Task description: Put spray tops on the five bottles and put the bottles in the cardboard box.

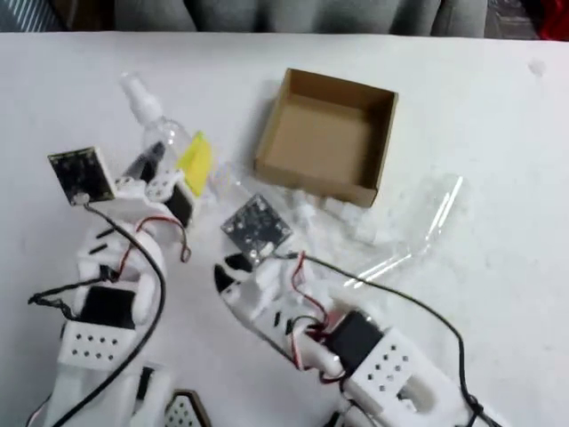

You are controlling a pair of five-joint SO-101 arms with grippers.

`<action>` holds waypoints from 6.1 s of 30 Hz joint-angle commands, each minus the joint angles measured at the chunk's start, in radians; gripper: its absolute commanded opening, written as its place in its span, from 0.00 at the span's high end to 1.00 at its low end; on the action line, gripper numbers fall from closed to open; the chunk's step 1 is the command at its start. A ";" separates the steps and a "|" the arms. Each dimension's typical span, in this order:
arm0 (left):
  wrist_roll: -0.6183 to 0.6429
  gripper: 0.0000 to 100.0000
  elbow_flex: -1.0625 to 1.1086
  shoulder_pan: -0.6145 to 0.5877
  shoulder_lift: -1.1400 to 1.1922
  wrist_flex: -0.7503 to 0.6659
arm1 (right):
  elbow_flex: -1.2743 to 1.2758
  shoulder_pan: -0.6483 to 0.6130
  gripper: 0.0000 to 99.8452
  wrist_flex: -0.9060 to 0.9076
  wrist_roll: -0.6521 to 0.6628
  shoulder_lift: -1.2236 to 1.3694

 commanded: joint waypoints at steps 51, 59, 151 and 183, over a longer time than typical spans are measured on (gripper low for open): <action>-0.087 0.98 0.129 0.119 -0.386 0.305 | 0.227 0.015 0.98 -0.601 -0.017 0.005; -0.089 0.98 0.130 0.180 -0.469 0.384 | 0.227 0.053 0.98 -0.602 -0.017 0.005; -0.170 0.98 0.183 -0.021 -0.087 0.060 | -0.918 0.892 0.84 -0.183 -0.048 1.379; -0.169 0.98 0.180 -0.028 -0.091 0.058 | -0.761 0.705 0.98 0.027 0.559 1.204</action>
